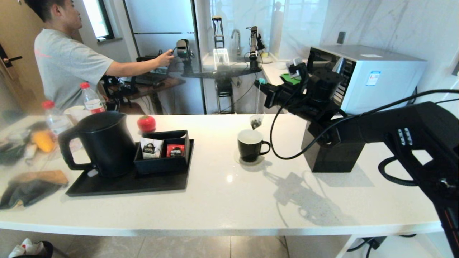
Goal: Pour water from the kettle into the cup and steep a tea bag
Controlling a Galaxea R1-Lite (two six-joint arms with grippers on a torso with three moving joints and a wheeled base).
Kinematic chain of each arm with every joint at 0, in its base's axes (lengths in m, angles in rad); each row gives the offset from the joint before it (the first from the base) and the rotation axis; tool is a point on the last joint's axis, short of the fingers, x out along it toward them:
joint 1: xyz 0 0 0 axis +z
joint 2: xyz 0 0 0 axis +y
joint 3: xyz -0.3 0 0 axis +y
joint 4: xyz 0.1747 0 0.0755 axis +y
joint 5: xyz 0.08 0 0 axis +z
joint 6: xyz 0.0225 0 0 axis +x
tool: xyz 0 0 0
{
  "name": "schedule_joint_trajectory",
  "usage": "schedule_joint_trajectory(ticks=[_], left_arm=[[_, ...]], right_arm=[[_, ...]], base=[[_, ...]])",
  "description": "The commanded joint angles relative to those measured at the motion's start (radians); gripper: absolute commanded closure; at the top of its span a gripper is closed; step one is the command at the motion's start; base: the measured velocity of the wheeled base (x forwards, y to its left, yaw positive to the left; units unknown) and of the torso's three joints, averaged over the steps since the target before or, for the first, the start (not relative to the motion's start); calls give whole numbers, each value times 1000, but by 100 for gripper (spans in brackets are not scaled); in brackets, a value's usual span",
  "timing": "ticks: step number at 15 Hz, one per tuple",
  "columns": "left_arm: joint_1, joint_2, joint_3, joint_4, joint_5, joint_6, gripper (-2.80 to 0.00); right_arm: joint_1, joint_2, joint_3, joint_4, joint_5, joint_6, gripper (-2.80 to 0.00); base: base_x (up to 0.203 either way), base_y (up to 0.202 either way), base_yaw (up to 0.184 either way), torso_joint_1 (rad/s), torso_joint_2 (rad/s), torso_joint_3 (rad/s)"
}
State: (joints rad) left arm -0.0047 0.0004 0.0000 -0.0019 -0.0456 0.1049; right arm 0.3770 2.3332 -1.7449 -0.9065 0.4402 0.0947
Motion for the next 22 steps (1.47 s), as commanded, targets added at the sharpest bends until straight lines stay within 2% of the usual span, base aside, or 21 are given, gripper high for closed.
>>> schedule_joint_trajectory(ticks=[1, 7, 12, 15, 22], left_arm=[[0, 0, 0, 0, 0, 1, 0], [0, 0, 0, 0, 0, 1, 0], [0, 0, 0, -1, 0, 1, 0], [0, 0, 0, -1, 0, 1, 0], [0, 0, 0, -1, 0, 1, 0]], right_arm=[[0, 14, 8, -13, 3, -1, 0], [3, 82, 42, -57, 2, -3, 0], [7, 121, 246, -219, 3, -4, 0], [11, 155, 318, -302, 3, -4, 0], [34, 131, 234, -274, 3, -1, 0]], base=[[0, 0, 0, 0, 0, 0], [0, 0, 0, 0, 0, 0], [0, 0, 0, 0, 0, 0], [0, 0, 0, 0, 0, 0], [0, 0, 0, 0, 0, 0]])
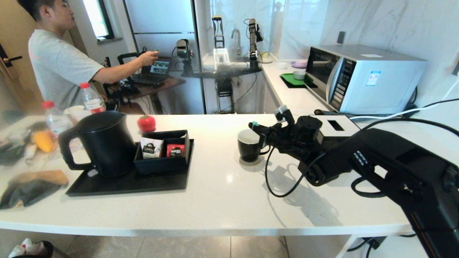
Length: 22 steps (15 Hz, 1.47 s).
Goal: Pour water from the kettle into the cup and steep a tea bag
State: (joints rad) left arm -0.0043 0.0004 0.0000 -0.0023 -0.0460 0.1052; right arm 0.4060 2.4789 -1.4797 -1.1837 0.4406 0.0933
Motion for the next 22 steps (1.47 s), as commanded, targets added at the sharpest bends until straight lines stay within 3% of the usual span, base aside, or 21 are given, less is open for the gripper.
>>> schedule_joint_trajectory(ticks=[1, 6, 8, 12, 18, 22], left_arm=[[0, 0, 0, -1, 0, 1, 0], [0, 0, 0, 1, 0, 1, 0], [0, 0, 0, -1, 0, 1, 0], [0, 0, 0, -1, 0, 1, 0], [0, 0, 0, -1, 0, 1, 0], [0, 0, 0, -1, 0, 1, 0]], right_arm=[[6, -27, -59, 28, 3, 1, 0], [3, -81, -318, 233, 2, 0, 0], [-1, -108, -360, 300, 1, 0, 0], [-8, -113, -302, 284, -3, -7, 0], [-54, -124, -101, 169, -3, -32, 0], [-95, -143, -102, 173, 0, -30, 0]], base=[[0, 0, 0, 0, 0, 0], [0, 0, 0, 0, 0, 0], [0, 0, 0, 0, 0, 0], [0, 0, 0, 0, 0, 0], [0, 0, 0, 0, 0, 0], [0, 0, 0, 0, 0, 0]])
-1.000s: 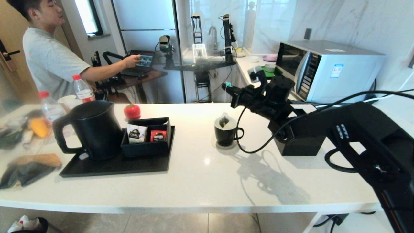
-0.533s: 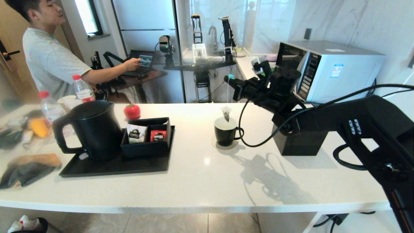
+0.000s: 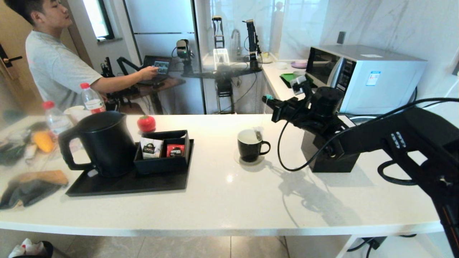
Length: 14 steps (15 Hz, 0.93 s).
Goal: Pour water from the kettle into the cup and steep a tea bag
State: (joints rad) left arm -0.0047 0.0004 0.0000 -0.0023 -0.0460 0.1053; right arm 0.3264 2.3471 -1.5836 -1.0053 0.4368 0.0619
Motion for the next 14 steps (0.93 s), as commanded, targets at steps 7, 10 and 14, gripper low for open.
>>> schedule_joint_trajectory(ticks=[7, 10, 14], left_arm=[[0, 0, 0, -1, 0, 1, 0], [0, 0, 0, -1, 0, 1, 0], [0, 0, 0, 0, 0, 1, 0]], right_arm=[[-81, -83, -81, 64, 5, 4, 0], [-120, -124, -164, 130, 6, 4, 0], [-201, -163, -240, 193, 16, 3, 0]], base=[[0, 0, 0, 0, 0, 0], [0, 0, 0, 0, 0, 0], [0, 0, 0, 0, 0, 0]])
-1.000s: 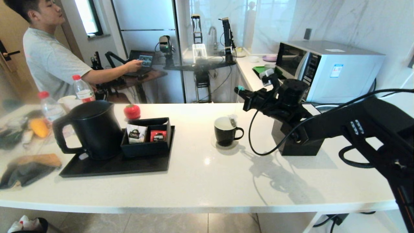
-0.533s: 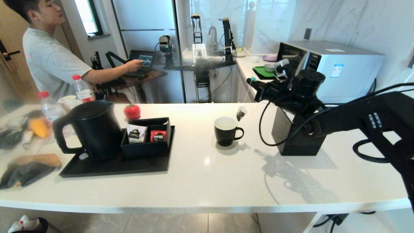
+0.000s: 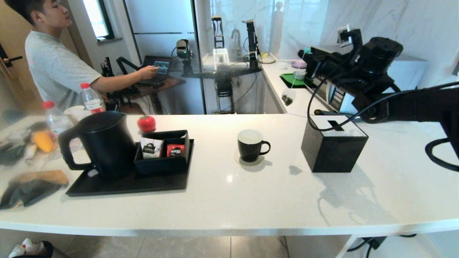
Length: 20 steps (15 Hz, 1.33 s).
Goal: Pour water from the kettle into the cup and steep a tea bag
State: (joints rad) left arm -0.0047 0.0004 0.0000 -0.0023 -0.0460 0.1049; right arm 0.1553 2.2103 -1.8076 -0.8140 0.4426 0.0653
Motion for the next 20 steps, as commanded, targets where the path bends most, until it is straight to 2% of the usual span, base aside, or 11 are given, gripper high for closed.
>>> schedule_joint_trajectory(ticks=[1, 4, 8, 11, 15, 20], left_arm=[[0, 0, 0, -1, 0, 1, 0], [0, 0, 0, 1, 0, 1, 0], [0, 0, 0, -1, 0, 1, 0], [0, 0, 0, -1, 0, 1, 0], [0, 0, 0, 0, 0, 1, 0], [0, 0, 0, -1, 0, 1, 0]], right_arm=[[-55, -35, -13, 3, 36, -1, 0], [-117, -50, -11, 5, 96, -1, 0], [-167, -50, 17, -7, 99, -2, 0], [-198, -61, 139, -69, 107, -5, 0], [-256, -96, 363, -217, 179, -5, 0], [-317, -166, 557, -315, 212, -5, 0]], base=[[0, 0, 0, 0, 0, 0], [0, 0, 0, 0, 0, 0], [0, 0, 0, 0, 0, 0], [0, 0, 0, 0, 0, 0], [0, 0, 0, 0, 0, 0], [0, 0, 0, 0, 0, 0]])
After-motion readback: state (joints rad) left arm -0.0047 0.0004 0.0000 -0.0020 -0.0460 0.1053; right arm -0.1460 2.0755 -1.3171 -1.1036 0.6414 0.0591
